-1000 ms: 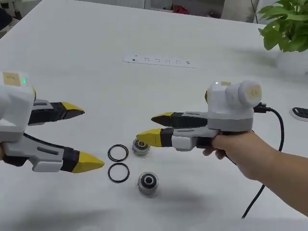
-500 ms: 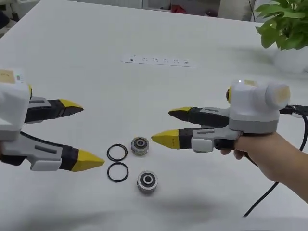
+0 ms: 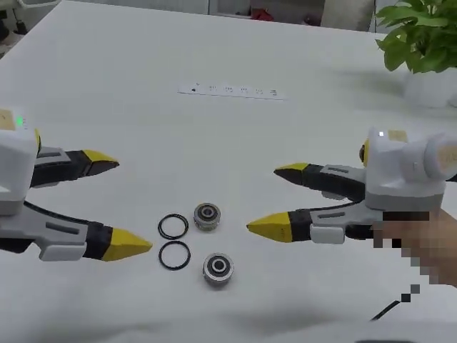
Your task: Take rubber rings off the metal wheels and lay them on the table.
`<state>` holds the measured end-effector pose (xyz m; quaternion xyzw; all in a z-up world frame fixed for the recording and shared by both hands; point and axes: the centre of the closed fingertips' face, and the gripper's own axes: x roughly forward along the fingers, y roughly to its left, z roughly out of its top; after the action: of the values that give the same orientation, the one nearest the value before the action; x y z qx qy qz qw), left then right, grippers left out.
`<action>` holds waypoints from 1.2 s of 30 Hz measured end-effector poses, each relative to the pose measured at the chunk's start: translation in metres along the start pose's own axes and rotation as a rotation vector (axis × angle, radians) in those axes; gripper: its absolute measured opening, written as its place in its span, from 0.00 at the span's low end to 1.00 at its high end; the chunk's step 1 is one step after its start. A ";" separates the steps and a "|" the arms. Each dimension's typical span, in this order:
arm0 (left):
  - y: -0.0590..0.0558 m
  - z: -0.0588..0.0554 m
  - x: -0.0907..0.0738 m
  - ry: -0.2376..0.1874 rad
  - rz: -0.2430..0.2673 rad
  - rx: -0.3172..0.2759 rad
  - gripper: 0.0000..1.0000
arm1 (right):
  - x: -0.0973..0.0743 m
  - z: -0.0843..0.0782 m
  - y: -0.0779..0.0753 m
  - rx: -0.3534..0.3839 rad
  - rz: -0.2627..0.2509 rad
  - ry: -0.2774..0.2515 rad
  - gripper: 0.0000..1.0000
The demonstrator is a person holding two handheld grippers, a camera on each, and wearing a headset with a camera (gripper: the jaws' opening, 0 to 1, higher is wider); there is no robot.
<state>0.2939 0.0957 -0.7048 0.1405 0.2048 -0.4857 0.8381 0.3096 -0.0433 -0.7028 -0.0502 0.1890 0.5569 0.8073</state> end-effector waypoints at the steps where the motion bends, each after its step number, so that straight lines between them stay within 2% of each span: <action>1: 0.000 -0.001 -0.001 0.000 0.001 0.000 0.83 | -0.001 -0.002 0.000 -0.006 0.000 0.005 0.75; 14: -0.009 -0.008 -0.003 0.007 -0.005 0.007 0.86 | -0.011 -0.027 0.001 -0.056 -0.013 0.064 0.79; 20: -0.013 -0.013 -0.002 0.016 -0.011 0.008 0.87 | -0.012 -0.036 0.007 -0.082 -0.009 0.095 0.80; 36: -0.014 -0.020 -0.007 0.026 -0.001 -0.005 0.87 | -0.013 -0.043 0.008 -0.099 -0.005 0.120 0.81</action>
<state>0.2744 0.1025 -0.7194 0.1446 0.2167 -0.4837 0.8355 0.2875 -0.0641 -0.7366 -0.1239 0.2092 0.5597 0.7922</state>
